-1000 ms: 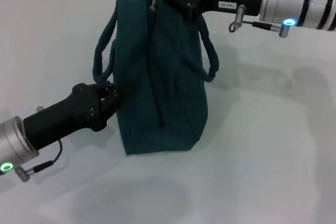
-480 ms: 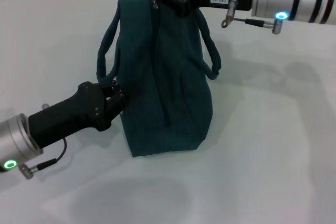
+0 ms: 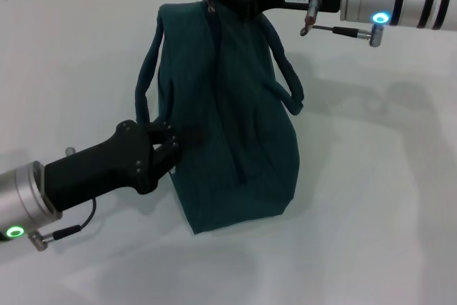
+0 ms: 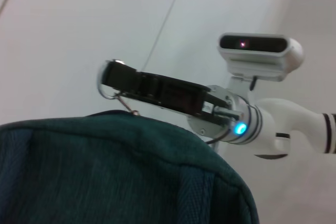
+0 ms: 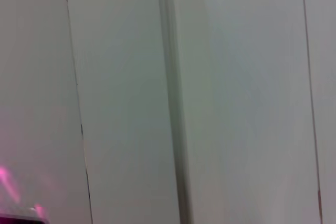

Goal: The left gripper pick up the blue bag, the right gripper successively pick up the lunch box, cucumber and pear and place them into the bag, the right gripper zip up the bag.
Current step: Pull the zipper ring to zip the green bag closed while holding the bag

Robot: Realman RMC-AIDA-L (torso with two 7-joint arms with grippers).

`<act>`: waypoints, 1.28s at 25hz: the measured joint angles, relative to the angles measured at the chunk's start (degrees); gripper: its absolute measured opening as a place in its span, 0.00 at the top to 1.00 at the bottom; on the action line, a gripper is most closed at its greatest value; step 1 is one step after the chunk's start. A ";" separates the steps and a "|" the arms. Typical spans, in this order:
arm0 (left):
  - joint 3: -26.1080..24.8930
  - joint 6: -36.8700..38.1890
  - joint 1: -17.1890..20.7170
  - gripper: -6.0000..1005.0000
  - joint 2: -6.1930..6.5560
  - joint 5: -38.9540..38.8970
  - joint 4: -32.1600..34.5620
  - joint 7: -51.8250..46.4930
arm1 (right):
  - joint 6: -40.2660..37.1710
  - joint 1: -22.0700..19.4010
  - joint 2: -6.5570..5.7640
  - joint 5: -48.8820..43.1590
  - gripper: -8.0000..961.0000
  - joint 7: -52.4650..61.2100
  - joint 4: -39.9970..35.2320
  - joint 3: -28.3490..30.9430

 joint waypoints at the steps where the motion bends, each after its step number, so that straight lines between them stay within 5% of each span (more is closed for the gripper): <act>1: 0.06 0.02 -0.02 0.92 0.01 0.23 0.05 0.00 | 0.07 0.02 0.00 -0.01 0.98 0.00 0.16 0.00; 32: 1.47 2.75 0.62 0.89 0.11 0.50 -0.19 0.78 | 7.16 0.05 0.77 -1.40 0.98 -1.24 2.60 -1.39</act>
